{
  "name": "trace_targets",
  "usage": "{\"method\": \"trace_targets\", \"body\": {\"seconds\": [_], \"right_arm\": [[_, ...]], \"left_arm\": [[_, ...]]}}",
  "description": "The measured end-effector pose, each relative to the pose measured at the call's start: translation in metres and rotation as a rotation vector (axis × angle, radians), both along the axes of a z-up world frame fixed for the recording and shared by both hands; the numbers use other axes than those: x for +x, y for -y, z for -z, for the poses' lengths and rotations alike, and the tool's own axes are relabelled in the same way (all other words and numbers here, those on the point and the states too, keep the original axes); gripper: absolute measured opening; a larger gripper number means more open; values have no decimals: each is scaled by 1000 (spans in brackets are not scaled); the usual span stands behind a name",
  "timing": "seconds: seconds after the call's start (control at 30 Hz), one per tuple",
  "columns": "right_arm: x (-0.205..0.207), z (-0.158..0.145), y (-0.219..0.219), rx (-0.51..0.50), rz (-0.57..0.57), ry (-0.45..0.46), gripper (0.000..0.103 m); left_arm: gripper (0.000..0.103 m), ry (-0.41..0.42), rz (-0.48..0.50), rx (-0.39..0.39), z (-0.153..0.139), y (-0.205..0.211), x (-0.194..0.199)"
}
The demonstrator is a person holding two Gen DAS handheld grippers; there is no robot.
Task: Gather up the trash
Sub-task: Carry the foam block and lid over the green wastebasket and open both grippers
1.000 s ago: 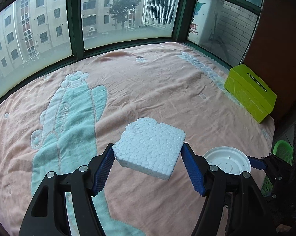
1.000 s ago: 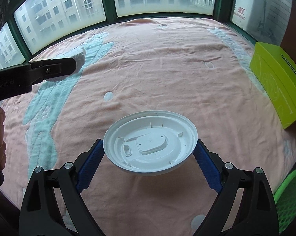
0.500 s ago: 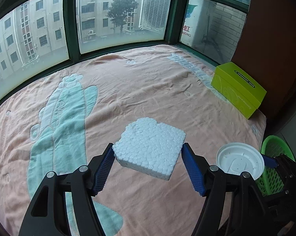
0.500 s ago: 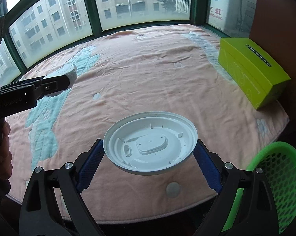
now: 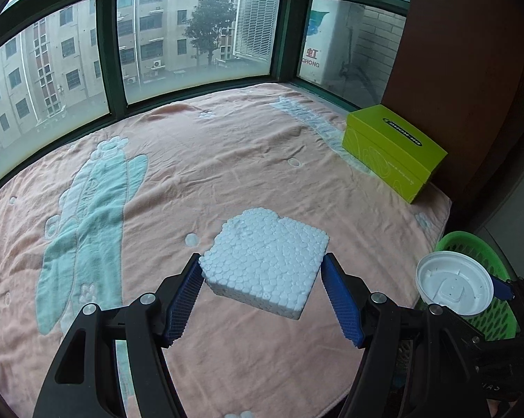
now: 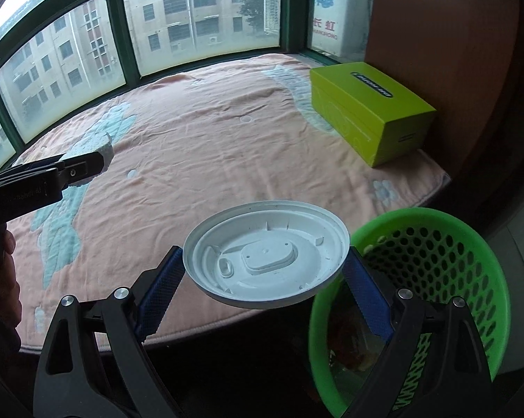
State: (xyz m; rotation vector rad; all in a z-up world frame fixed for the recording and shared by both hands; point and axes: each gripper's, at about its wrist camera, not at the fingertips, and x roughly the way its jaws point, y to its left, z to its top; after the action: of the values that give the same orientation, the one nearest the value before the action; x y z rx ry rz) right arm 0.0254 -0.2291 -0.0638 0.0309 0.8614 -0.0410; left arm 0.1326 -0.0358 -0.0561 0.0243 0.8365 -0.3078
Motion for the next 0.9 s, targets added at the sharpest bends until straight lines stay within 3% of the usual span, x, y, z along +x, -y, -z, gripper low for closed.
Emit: {"method": "trace_targets", "body": {"seconds": [0.53,0.9], "right_arm": [[-55,-1,73,3,203,3,90],[-76,6,98,14,276,-16,91]], "left_arm": [[67,23,89,10,-11,55,-22],[67,31,131,13,-15,73,-32]]}}
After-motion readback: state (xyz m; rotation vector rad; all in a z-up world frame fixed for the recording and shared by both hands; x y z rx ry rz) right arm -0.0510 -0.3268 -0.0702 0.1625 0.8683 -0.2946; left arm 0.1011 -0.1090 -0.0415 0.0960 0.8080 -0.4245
